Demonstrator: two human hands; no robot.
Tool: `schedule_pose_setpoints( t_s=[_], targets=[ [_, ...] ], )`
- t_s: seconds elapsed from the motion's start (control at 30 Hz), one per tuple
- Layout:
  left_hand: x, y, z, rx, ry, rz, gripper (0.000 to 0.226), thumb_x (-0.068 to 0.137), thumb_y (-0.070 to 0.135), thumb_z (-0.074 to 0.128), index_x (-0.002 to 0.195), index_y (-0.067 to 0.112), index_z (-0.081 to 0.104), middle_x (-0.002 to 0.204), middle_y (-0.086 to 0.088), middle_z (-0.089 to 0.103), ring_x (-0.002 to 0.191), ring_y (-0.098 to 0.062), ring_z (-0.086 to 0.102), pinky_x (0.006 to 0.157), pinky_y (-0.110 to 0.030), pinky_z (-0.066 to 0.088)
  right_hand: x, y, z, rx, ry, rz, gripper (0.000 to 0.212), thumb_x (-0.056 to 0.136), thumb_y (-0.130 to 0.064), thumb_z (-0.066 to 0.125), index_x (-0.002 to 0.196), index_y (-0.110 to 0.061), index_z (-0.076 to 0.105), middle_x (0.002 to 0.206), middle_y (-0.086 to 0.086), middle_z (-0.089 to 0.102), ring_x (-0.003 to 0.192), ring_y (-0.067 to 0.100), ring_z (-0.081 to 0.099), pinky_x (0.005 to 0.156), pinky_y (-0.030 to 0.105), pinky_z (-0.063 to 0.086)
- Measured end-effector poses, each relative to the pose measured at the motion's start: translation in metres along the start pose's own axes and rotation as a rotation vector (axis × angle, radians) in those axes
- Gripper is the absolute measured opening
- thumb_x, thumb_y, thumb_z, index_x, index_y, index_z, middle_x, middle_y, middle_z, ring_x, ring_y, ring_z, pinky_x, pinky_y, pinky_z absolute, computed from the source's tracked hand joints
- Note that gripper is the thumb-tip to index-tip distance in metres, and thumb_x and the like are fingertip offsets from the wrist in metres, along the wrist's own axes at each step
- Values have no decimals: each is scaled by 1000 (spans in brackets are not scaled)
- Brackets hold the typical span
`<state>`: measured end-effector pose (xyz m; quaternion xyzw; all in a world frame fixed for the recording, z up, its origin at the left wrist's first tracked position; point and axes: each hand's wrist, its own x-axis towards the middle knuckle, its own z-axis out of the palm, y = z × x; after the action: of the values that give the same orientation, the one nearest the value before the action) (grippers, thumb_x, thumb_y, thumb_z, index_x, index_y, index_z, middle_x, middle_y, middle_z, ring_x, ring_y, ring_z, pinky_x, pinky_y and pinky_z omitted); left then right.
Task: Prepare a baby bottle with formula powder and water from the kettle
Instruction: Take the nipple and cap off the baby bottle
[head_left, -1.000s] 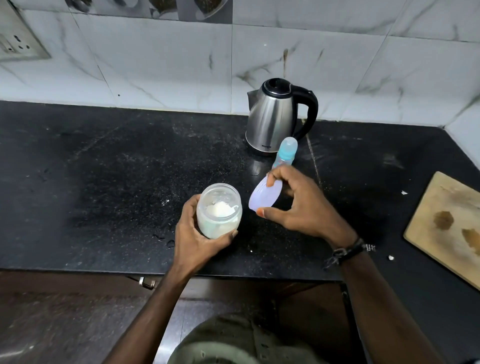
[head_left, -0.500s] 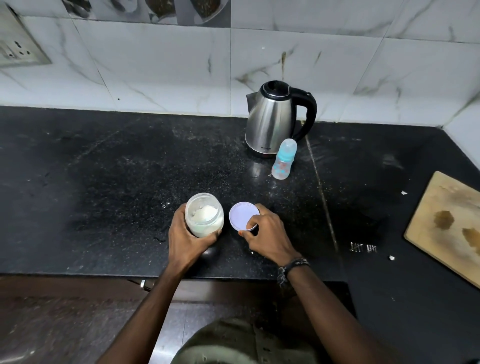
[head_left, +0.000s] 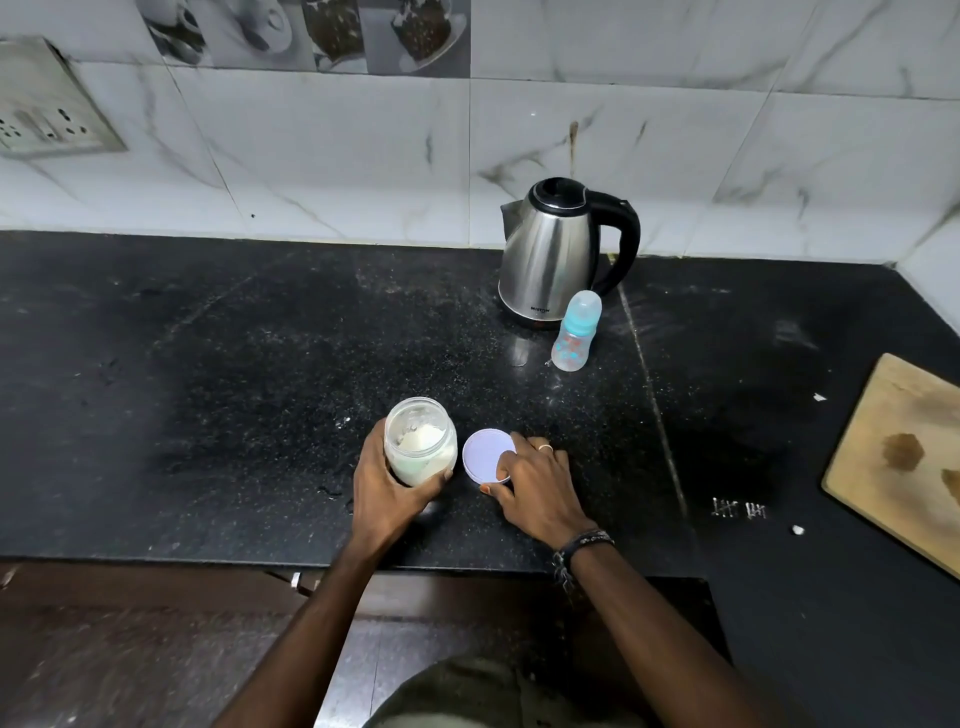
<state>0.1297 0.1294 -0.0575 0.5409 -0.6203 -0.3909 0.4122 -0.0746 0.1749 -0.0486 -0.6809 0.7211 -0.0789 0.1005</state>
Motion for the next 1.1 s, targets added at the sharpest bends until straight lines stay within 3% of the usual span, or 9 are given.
schedule_pose_setpoints(
  t_s=[0.07,0.17,0.3,0.43,0.6,0.77,1.0,1.07,1.1],
  targets=[
    [0,-2,0,2,-10,-1,87,58,48,93,134,46,50,132,15,64,123,-7,62,105,-35,52,0,0,1,-18,-21,0,31,90,-47,64,105,-20,66,146,5,46,132,29,41,99,44,36],
    [-2,-5,0,10,-24,-36,125,53,57,94,155,24,32,151,4,54,140,-13,52,117,-45,44,-1,2,0,37,-14,11,39,90,-50,62,113,-18,65,156,11,38,141,31,36,106,44,33],
    [-8,10,2,-11,45,-1,145,52,65,91,164,18,11,168,4,24,157,-10,26,129,-42,27,-5,6,-3,198,171,24,38,89,-47,63,109,-15,67,141,9,57,128,32,51,99,43,39],
    [-9,44,7,-40,142,146,136,61,62,88,163,13,13,171,-1,21,160,-11,19,130,-33,20,-4,16,-12,278,400,44,30,95,-43,48,96,-18,65,108,0,69,98,25,62,82,39,45],
    [-1,91,27,-61,182,310,120,71,46,90,160,5,22,167,-6,29,158,-11,25,129,-33,23,1,33,-24,340,529,91,27,97,-31,44,92,-14,64,92,2,69,85,27,62,79,41,48],
    [13,105,62,-65,94,358,107,79,41,85,160,10,22,166,-10,34,156,-16,30,128,-30,25,9,50,-35,322,562,121,10,91,-20,56,94,-14,64,91,3,69,85,27,63,80,42,50],
    [55,109,129,64,-138,271,94,81,18,82,156,-7,30,160,-22,40,148,-29,39,113,2,15,46,83,-69,314,592,197,18,84,-15,63,102,-10,63,98,9,70,91,32,64,80,46,52],
    [71,111,145,73,-176,232,94,80,21,79,155,-6,31,157,-23,43,145,-28,42,114,-3,22,61,89,-79,344,609,231,24,85,-16,64,107,-8,61,101,10,67,95,33,63,83,44,51],
    [79,113,152,81,-201,218,92,80,26,78,155,-3,32,154,-23,47,142,-29,46,117,-15,32,68,91,-85,359,611,250,28,85,-19,66,110,-8,60,103,10,66,96,33,62,83,43,50]
  ],
)
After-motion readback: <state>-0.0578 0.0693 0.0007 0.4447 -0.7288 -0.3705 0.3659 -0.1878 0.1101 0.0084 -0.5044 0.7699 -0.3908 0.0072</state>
